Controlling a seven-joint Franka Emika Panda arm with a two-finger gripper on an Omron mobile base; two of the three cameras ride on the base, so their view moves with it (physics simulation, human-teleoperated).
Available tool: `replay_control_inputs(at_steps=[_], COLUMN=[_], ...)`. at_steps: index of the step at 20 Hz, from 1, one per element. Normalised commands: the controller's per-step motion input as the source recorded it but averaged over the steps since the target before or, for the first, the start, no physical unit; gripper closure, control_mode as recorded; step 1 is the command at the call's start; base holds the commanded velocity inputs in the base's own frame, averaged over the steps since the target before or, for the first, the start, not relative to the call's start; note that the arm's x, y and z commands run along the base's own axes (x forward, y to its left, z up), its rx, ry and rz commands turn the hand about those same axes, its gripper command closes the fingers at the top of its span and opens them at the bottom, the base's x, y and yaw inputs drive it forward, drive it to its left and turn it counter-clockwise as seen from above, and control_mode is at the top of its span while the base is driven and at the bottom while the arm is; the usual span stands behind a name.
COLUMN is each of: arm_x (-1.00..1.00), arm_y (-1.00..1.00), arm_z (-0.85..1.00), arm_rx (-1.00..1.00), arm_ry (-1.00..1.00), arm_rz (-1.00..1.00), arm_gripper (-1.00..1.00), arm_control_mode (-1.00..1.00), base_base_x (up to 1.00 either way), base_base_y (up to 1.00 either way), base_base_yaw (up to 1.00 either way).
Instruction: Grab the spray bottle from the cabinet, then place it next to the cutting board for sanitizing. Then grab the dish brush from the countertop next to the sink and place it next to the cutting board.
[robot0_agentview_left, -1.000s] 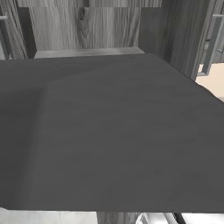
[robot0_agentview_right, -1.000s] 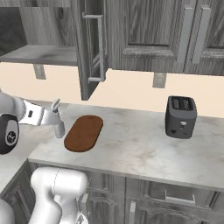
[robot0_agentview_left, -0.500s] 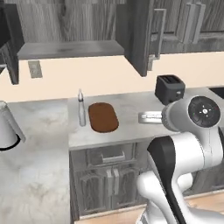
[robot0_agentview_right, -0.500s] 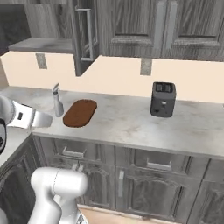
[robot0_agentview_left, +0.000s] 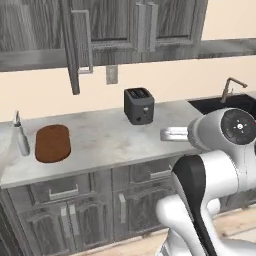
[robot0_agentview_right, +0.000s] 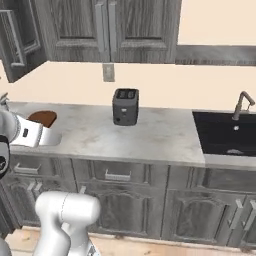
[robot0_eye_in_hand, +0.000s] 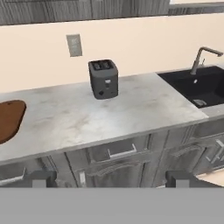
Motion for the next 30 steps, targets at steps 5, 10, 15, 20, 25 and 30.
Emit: replay_control_inputs(at_steps=[5,10,15,20,25,30], arm_x=[0.00,0.00,0.00,0.00,0.00,0.00], arm_y=[0.00,0.00,0.00,0.00,0.00,0.00], arm_z=[0.00,0.00,0.00,0.00,0.00,0.00], arm_rx=[0.00,0.00,0.00,0.00,0.00,0.00], arm_ry=[0.00,0.00,0.00,0.00,0.00,0.00], arm_rz=[0.00,0.00,0.00,0.00,0.00,0.00], arm_gripper=[-1.00,-1.00,-1.00,-1.00,-1.00,-1.00], arm_control_mode=[1.00,1.00,1.00,1.00,1.00,1.00], base_base_x=[0.22,0.30,0.35,0.89,1.00,1.00], base_base_y=[-0.45,-0.20,-0.16,-0.84,-1.00,-1.00], base_base_yaw=[-0.48,-0.62,-0.60,-0.13,0.04,0.16])
